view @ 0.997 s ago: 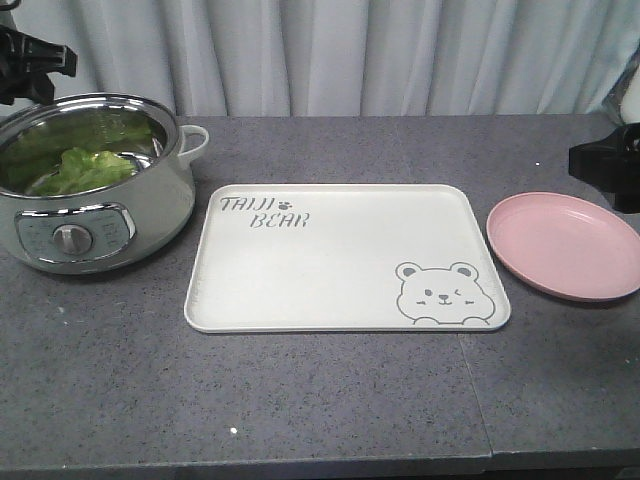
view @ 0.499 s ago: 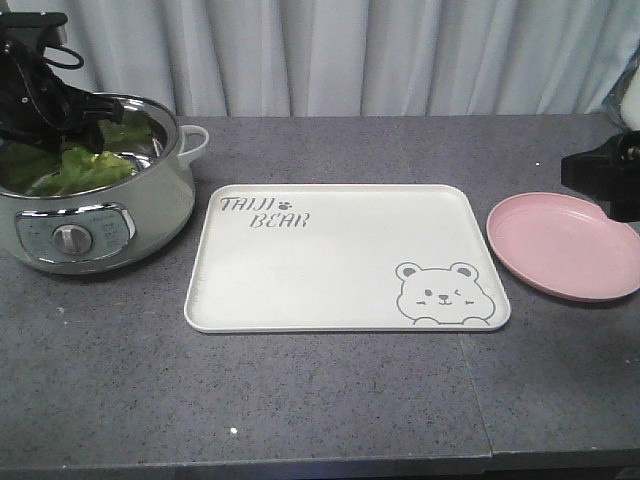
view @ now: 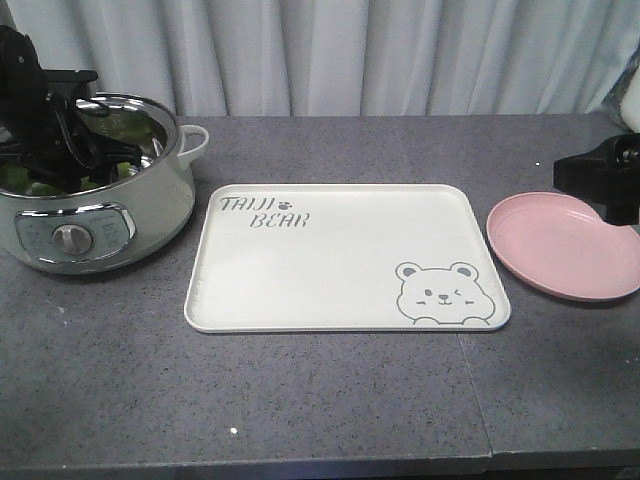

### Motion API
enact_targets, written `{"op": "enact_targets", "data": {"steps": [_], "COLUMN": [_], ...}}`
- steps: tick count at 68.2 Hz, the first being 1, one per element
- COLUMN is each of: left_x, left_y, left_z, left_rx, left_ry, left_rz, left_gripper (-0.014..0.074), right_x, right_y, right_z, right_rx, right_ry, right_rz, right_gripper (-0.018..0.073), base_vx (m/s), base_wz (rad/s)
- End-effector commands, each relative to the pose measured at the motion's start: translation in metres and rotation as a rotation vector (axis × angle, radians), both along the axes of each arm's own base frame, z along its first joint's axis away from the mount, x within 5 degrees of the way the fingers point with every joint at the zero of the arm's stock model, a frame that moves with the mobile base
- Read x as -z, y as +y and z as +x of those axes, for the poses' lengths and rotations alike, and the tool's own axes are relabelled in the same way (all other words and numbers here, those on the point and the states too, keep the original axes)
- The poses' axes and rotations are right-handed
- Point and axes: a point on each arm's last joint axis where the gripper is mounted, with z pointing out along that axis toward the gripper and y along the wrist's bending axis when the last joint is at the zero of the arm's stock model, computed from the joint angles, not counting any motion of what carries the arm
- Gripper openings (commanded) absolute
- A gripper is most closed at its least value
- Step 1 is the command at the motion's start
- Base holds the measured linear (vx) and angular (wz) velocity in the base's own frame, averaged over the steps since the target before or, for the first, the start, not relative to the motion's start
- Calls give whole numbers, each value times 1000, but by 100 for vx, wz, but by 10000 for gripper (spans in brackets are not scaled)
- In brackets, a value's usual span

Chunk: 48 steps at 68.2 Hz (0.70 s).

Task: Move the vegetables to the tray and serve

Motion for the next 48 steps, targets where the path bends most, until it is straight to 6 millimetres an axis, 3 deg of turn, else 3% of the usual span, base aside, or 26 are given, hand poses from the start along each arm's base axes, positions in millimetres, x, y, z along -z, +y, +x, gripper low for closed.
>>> {"op": "enact_targets", "data": {"steps": [1,17,27,36,48], "left_x": [-28,-16,-16,-15,-24], "left_y": [-1,-1,-1,-1,-2], "left_z": [-3,-2,-2,-2,-4], "left_rx": [-5,-4,-1,7,6], "left_ry": [-88,-32,-27,-25,-53], "left_rz": [-19,-19,-17,-14,-22], "left_gripper": [402,371,216,0,-8], "right_x": [-19,-18,-18,-17,-15], "right_y": [-1,0,0,0,1], "right_z": [-1,-1,-1,-2,-3], "right_rx": [13,10,9,-1,-17], "right_ry": [-103,-97,-95,-80,-62], "right_rz": [16,19,19,11,-2], "right_gripper": [594,592,578,566,559], "base_vx": [0,0,0,0,0], "base_wz": [0,0,0,0,0]}}
